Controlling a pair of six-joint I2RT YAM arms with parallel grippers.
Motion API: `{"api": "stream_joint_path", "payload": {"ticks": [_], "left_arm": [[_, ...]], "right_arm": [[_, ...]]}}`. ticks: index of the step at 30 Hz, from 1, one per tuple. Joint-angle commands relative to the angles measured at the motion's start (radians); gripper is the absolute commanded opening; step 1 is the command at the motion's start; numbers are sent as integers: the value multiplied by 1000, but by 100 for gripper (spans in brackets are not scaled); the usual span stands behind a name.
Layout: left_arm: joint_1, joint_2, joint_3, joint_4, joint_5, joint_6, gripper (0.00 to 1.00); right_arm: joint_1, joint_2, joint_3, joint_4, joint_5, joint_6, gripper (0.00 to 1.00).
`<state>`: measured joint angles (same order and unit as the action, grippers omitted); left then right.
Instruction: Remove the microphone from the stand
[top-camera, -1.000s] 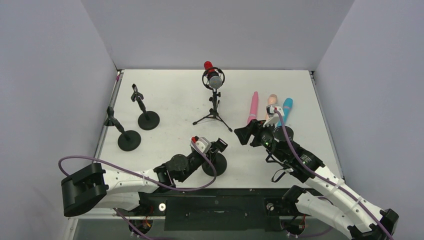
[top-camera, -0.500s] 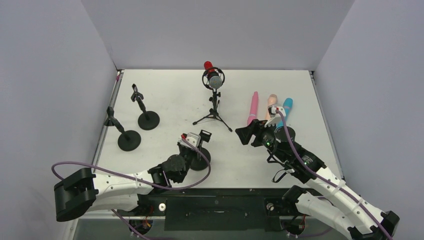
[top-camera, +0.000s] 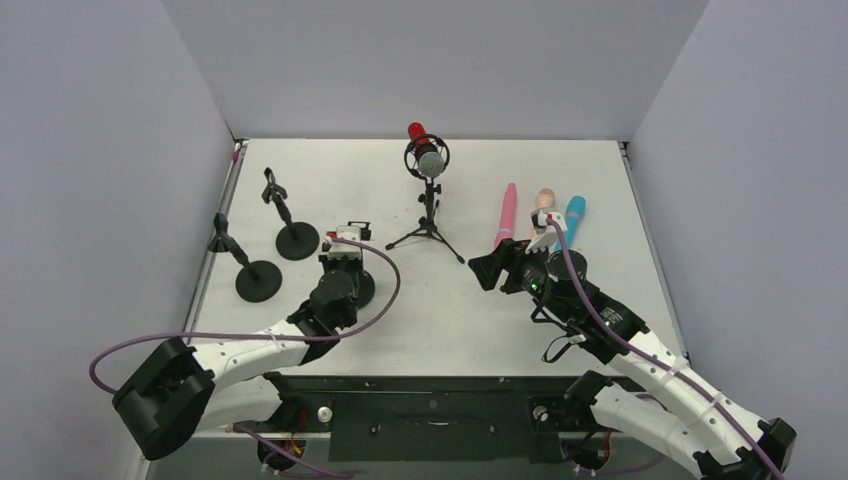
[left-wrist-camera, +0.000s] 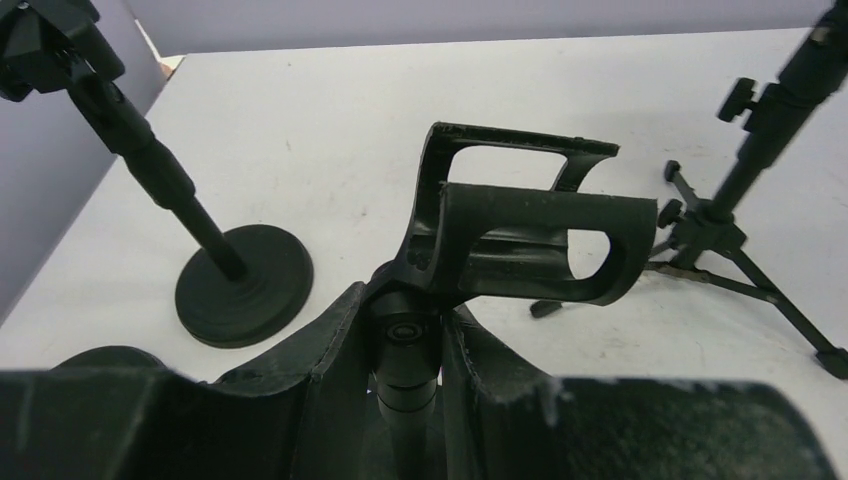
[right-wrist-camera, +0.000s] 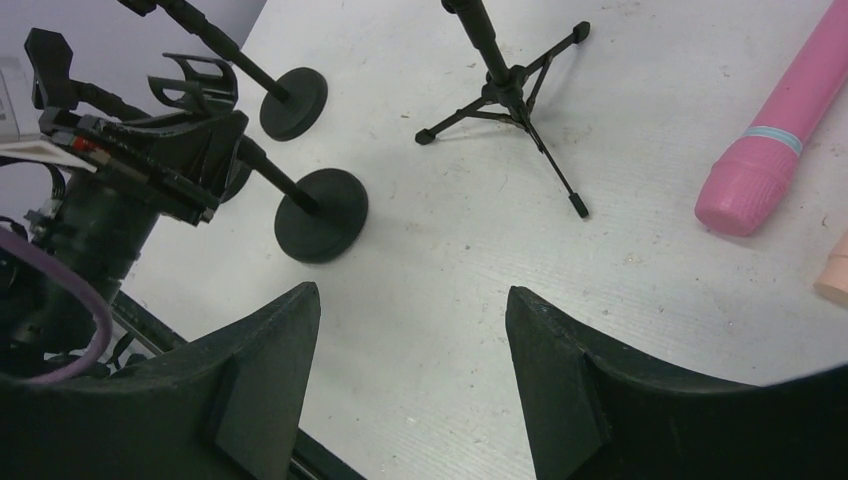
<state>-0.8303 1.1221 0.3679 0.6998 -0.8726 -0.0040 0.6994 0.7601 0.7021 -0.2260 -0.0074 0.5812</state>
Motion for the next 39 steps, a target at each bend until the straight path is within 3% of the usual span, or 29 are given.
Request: {"api": "stream_joint_path", "payload": {"ticks": [1,9,24,35,39], "left_arm": [[89,35,94,116,41,35,0],[269,91,148,143,126,11,0],[310,80,104,137,119,-61,0],[310,57,79,101,80,-95,17],[310,47,79,78,82,-105,30]], "right_arm": [[-10,9,41,34,-27,-18,64],[-18,4,41,32,-31,-19,64],[-23,8,29,36,-40,-16,64],[-23,14,25,42,-44,-13,64],[-23,12,22,45,-43,-11,64]]}}
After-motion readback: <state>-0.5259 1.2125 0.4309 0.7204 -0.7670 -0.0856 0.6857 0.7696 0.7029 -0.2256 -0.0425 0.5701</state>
